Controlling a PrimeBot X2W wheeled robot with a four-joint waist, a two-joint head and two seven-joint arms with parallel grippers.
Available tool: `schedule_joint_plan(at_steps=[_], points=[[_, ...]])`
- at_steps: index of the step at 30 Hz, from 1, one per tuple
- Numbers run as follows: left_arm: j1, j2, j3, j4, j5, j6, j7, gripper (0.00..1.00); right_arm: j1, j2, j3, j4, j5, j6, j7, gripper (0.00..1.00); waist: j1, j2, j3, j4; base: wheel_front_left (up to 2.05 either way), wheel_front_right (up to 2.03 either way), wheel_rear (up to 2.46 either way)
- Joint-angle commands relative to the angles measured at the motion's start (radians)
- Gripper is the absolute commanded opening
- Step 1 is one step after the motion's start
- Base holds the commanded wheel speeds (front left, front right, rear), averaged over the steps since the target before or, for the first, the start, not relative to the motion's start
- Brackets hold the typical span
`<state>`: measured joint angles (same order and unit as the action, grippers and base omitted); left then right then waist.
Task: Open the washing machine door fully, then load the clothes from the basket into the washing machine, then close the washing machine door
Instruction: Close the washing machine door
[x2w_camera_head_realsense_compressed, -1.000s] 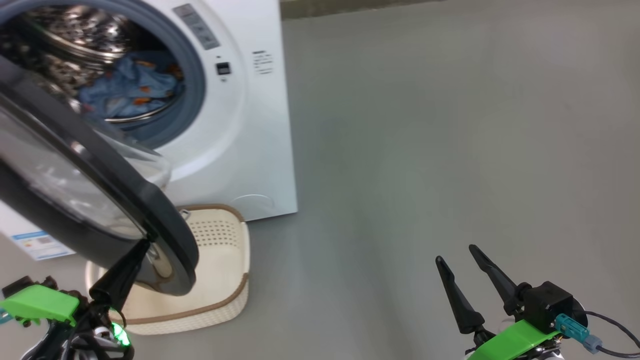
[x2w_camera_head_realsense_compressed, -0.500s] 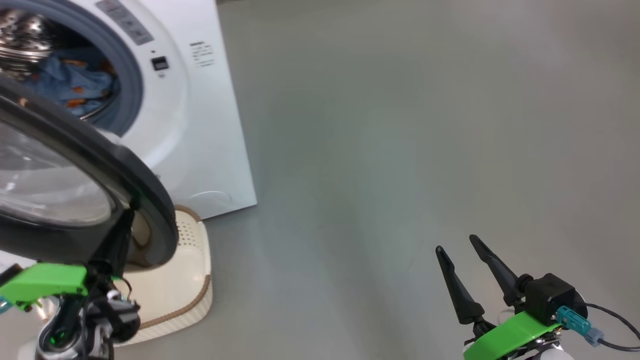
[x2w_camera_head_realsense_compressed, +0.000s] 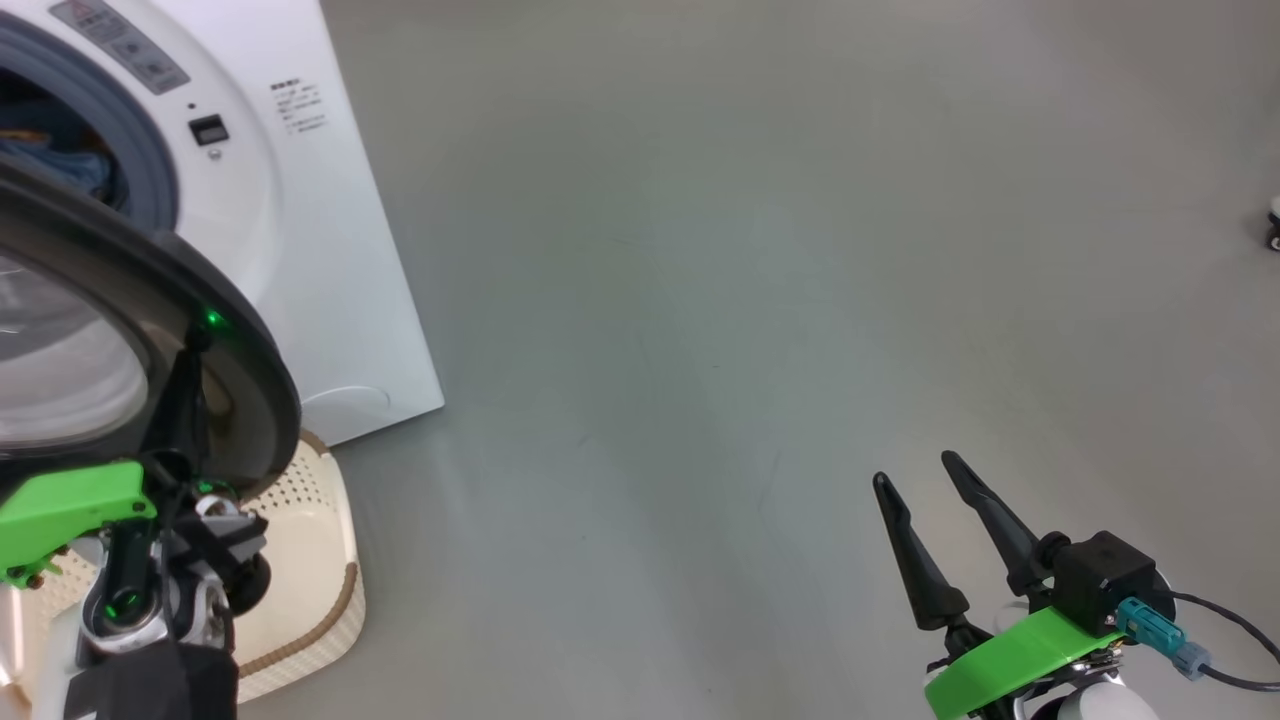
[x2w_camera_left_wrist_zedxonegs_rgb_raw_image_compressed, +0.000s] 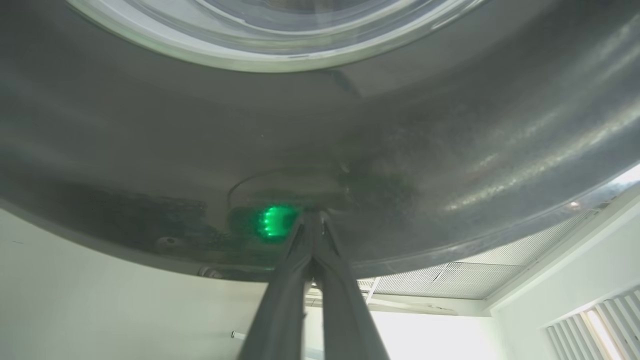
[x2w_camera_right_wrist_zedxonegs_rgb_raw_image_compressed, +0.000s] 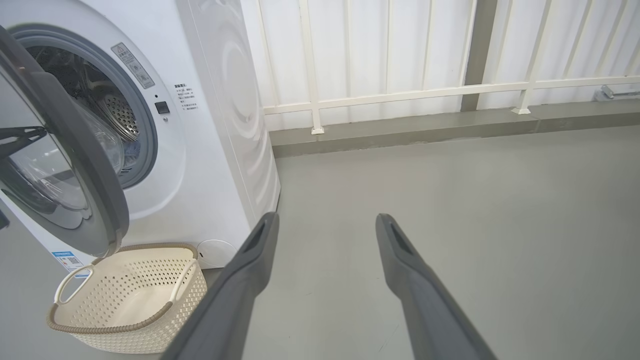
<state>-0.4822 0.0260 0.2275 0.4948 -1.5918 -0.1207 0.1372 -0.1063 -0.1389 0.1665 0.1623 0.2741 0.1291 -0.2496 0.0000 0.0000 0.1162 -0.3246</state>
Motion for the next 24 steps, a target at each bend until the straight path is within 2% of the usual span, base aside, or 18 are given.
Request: schedule_joint_plan(at_steps=[1,7,14,24], points=[[-0.047,0.024,0.008,-0.019,-0.007,-0.01,-0.018,0.0,-0.026,0.0,0.017,-0.026,-0.005,0.002,-0.012,1.0,0.0,0.0,0.004,-0.011,0.0,0.0,0.0],[-0.043,0.024,-0.004,-0.045,-0.018,-0.01,-0.068,0.0,-0.017,0.01,0.014,-0.021,-0.007,0.002,-0.012,1.0,0.0,0.0,-0.007,-0.014,0.0,0.0,0.0],[0.027,0.024,-0.011,-0.099,-0.028,-0.01,-0.049,0.0,-0.006,0.005,-0.004,-0.023,-0.01,0.002,-0.012,1.0,0.0,0.0,-0.041,0.011,0.0,0.0,0.0],[0.182,0.035,-0.03,-0.274,0.047,-0.01,-0.042,0.0,0.014,-0.01,-0.004,-0.036,-0.017,0.002,-0.012,1.0,0.0,0.0,-0.085,0.111,0.0,0.0,0.0]])
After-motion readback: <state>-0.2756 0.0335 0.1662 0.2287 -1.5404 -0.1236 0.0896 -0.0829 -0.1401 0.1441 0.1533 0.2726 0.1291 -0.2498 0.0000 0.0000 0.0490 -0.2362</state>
